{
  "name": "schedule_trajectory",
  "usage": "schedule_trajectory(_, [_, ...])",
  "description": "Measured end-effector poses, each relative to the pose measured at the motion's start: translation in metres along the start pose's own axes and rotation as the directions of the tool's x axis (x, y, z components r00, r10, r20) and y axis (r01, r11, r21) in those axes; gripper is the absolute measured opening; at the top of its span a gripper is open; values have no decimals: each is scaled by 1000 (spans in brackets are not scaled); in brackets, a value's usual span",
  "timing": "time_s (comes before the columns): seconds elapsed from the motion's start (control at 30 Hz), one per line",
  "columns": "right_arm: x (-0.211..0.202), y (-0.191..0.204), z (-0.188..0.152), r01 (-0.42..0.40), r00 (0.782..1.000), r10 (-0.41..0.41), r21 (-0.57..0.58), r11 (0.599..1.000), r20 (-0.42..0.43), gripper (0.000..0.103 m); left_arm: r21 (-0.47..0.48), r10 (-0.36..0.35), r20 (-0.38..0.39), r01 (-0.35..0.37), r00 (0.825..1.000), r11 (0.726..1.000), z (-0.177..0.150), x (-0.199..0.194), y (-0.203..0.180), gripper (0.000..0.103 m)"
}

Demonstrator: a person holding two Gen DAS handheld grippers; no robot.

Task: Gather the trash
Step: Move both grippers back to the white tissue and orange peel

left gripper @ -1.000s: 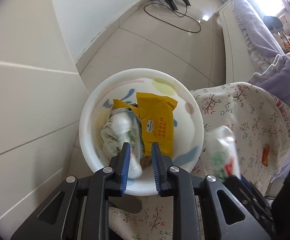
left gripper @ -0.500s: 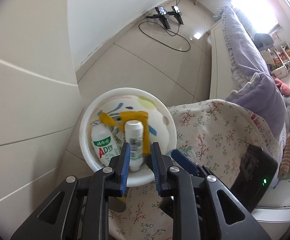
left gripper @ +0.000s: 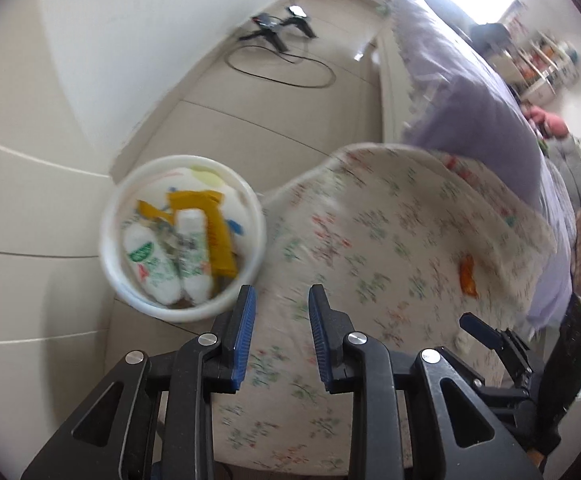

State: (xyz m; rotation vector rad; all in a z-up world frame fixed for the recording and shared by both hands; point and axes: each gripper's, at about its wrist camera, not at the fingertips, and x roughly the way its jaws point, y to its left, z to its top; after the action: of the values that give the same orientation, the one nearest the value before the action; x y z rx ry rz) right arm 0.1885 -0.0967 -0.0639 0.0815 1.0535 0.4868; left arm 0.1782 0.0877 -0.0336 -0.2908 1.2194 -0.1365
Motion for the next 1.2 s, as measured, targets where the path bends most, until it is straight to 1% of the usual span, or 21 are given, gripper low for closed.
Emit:
schedule_trajectory(0.07, [-19, -24, -20, 21, 1000, -21, 2, 1000, -12, 81, 49, -5, -10, 6, 1000, 999, -10, 2, -28, 33])
schedule_trajectory(0.17, [-41, -73, -60, 82, 996, -81, 56, 995, -27, 81, 107, 8, -24, -5, 1000, 994, -23, 9, -68, 42])
schedule_trajectory(0.23, [-48, -105, -79, 189, 982, -188, 88, 978, -23, 81, 149, 14, -37, -9, 999, 989, -27, 19, -91, 43])
schedule_trajectory(0.3, [-56, -135, -93, 290, 957, -287, 113, 950, -39, 81, 161, 12, -49, -4, 999, 987, -25, 29, -105, 43])
schedule_trajectory(0.43, [-74, -170, -104, 362, 932, -361, 140, 922, -32, 81, 156, 26, -82, -13, 996, 988, -20, 53, -121, 43])
schedule_trajectory(0.5, [-79, -182, -109, 369, 929, -367, 150, 917, -39, 81, 146, 19, -100, -4, 995, 989, -18, 64, -124, 43])
schedule_trajectory(0.63, [-81, -197, -123, 355, 935, -348, 167, 920, -72, 81, 129, -14, -121, 29, 993, 991, -13, 78, -137, 43])
schedule_trajectory(0.67, [-82, -203, -126, 349, 937, -339, 186, 919, -81, 81, 130, -20, -117, 35, 993, 991, -12, 82, -142, 45])
schedule_trajectory(0.7, [-82, -209, -129, 342, 940, -330, 212, 915, -93, 81, 135, -16, -115, 31, 993, 990, -12, 85, -147, 49])
schedule_trajectory(0.73, [-84, -214, -131, 338, 941, -323, 227, 913, -102, 81, 142, -7, -118, 24, 993, 990, -13, 91, -153, 51])
schedule_trajectory(0.83, [-82, -220, -134, 352, 936, -335, 231, 907, -109, 81, 156, -24, -148, 48, 989, 987, -15, 106, -173, 53])
schedule_trajectory(0.93, [-80, -221, -132, 325, 946, -312, 231, 917, -90, 81, 155, -72, -174, 99, 982, 983, -17, 116, -193, 53])
schedule_trajectory(1.03, [-64, -214, -122, 282, 959, -270, 213, 935, -86, 81, 159, -79, -172, 106, 982, 981, -17, 120, -204, 53])
schedule_trajectory(1.07, [-58, -211, -119, 273, 962, -260, 202, 941, -86, 79, 154, -82, -165, 107, 983, 982, -17, 122, -206, 53])
schedule_trajectory(1.13, [-41, -208, -116, 272, 960, -254, 189, 943, -114, 69, 146, -81, -161, 105, 984, 984, -17, 126, -209, 53])
schedule_trajectory(1.2, [-25, -209, -118, 278, 954, -248, 183, 943, -170, 35, 151, -75, -162, 100, 984, 983, -17, 131, -214, 53])
